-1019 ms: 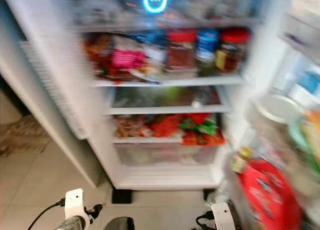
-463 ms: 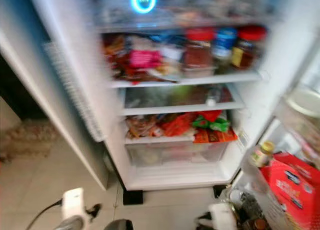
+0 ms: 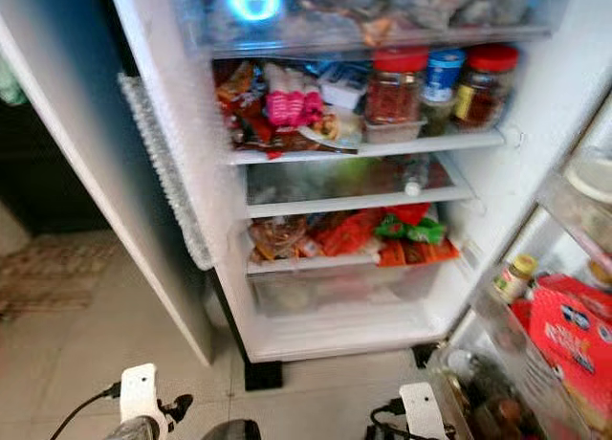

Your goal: Restocking fridge

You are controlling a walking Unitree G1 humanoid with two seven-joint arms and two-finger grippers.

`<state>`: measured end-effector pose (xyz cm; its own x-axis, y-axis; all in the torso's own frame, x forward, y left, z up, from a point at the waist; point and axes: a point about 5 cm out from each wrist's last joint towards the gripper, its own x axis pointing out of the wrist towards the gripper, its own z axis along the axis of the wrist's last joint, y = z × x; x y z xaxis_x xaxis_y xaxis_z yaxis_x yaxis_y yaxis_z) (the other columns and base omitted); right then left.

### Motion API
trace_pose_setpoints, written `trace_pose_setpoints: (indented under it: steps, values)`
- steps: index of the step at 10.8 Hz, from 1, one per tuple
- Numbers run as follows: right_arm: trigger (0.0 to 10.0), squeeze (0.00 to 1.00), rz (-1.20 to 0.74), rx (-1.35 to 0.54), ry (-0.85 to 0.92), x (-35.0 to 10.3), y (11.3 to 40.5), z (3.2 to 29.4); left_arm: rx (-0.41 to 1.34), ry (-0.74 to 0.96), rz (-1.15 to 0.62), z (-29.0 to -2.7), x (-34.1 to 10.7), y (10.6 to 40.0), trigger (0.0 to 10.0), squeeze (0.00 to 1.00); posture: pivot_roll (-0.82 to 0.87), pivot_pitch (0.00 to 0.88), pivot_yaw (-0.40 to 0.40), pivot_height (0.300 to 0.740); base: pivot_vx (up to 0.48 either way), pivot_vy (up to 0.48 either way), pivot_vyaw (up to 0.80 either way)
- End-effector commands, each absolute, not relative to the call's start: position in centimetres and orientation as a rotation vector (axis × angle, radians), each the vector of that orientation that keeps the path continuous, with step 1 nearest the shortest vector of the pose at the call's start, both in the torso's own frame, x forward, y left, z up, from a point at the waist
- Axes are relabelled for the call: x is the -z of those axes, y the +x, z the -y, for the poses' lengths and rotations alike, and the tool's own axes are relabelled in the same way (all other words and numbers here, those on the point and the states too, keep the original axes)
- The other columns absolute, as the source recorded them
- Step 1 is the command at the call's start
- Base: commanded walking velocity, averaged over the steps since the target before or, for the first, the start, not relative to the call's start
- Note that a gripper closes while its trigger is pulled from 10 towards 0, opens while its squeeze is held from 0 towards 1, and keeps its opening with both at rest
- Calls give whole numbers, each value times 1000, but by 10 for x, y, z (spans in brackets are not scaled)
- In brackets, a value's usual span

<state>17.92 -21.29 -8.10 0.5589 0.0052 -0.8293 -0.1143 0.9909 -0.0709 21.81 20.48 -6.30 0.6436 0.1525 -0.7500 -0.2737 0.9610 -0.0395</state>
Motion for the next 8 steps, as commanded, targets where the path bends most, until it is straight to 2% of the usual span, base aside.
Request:
trace_pose_setpoints:
  steps: [1, 3, 8]
  values:
    - [10000, 0, -1007, -65, -115, 84, 172, 214, -242, -152, -855, -206, 65, 216, 10000, 0, 19, 0, 54, 634, 0, 0, 0]
    - [10000, 0, -998, -61, -110, 84, 173, 214, -241, -152, -856, -206, 64, 216, 10000, 0, 20, 0, 53, 649, 0, 0, 0]
    - [10000, 0, -1003, -66, -107, 84, 173, 214, -237, -152, -856, -205, 64, 217, 10000, 0, 20, 0, 51, 739, 0, 0, 0]
